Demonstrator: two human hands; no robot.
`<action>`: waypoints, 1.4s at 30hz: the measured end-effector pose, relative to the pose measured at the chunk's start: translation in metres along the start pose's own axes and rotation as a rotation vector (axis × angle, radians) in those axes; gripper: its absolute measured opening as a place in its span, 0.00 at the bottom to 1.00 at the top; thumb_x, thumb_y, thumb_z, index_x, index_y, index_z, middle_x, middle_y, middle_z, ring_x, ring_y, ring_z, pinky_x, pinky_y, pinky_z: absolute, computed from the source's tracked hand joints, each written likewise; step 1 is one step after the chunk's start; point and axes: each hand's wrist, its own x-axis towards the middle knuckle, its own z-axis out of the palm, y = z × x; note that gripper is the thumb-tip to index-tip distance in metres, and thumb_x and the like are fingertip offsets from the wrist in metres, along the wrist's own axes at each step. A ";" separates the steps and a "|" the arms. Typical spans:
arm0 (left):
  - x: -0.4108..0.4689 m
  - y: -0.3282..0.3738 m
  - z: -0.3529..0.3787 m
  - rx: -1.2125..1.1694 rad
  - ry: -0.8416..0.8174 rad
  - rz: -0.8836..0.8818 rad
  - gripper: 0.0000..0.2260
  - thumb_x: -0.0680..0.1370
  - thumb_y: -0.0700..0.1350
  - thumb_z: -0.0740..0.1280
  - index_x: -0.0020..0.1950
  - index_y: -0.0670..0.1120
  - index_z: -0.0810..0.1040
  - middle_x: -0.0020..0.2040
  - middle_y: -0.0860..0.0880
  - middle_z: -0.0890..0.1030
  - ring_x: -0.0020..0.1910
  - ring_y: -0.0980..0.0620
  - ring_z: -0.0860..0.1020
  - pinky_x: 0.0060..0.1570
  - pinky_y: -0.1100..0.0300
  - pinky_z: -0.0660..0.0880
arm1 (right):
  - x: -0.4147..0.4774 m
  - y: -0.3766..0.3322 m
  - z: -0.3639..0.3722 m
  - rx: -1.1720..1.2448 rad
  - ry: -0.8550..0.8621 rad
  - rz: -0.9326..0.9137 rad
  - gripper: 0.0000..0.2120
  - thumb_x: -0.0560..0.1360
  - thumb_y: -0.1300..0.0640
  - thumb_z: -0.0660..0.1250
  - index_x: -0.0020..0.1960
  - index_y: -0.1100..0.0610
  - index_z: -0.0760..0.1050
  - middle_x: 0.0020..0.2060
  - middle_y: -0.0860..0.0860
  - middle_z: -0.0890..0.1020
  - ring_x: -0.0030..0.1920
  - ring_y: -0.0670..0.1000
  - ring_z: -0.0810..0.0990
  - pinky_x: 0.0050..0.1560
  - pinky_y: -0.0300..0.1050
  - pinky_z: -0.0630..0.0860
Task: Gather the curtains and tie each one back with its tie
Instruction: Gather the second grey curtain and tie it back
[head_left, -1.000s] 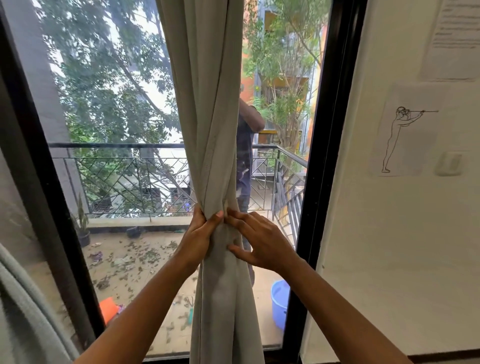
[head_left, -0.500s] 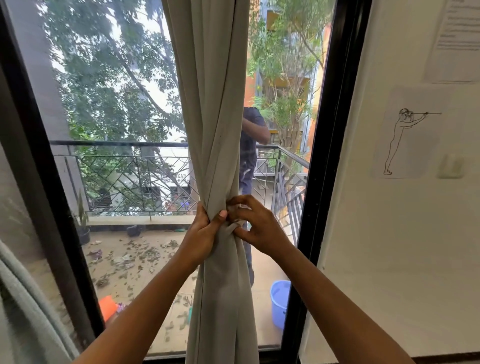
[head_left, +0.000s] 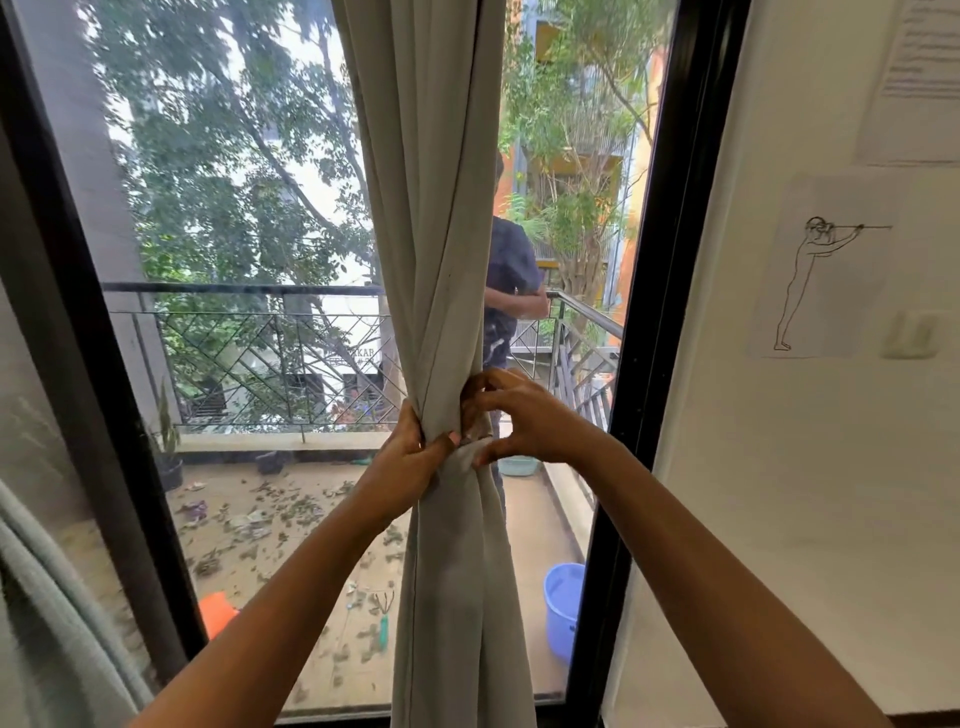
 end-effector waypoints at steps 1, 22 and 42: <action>0.000 -0.002 0.000 0.020 -0.001 0.006 0.32 0.75 0.51 0.67 0.76 0.51 0.56 0.68 0.50 0.71 0.67 0.49 0.71 0.68 0.46 0.69 | 0.001 0.001 -0.004 0.055 -0.033 0.015 0.21 0.66 0.49 0.76 0.57 0.56 0.79 0.59 0.53 0.76 0.55 0.48 0.71 0.54 0.33 0.68; -0.034 0.006 0.013 0.735 0.302 0.441 0.05 0.75 0.48 0.71 0.48 0.47 0.82 0.70 0.41 0.64 0.53 0.38 0.79 0.43 0.52 0.79 | 0.011 0.003 0.017 0.255 0.392 0.033 0.09 0.65 0.58 0.77 0.44 0.58 0.83 0.36 0.50 0.83 0.35 0.42 0.76 0.38 0.34 0.74; -0.029 0.000 -0.020 0.312 0.213 0.572 0.06 0.72 0.45 0.73 0.46 0.53 0.80 0.67 0.48 0.65 0.60 0.58 0.75 0.56 0.74 0.70 | 0.014 -0.029 -0.008 0.238 -0.262 0.000 0.05 0.77 0.59 0.64 0.50 0.57 0.78 0.36 0.45 0.79 0.33 0.43 0.80 0.39 0.40 0.79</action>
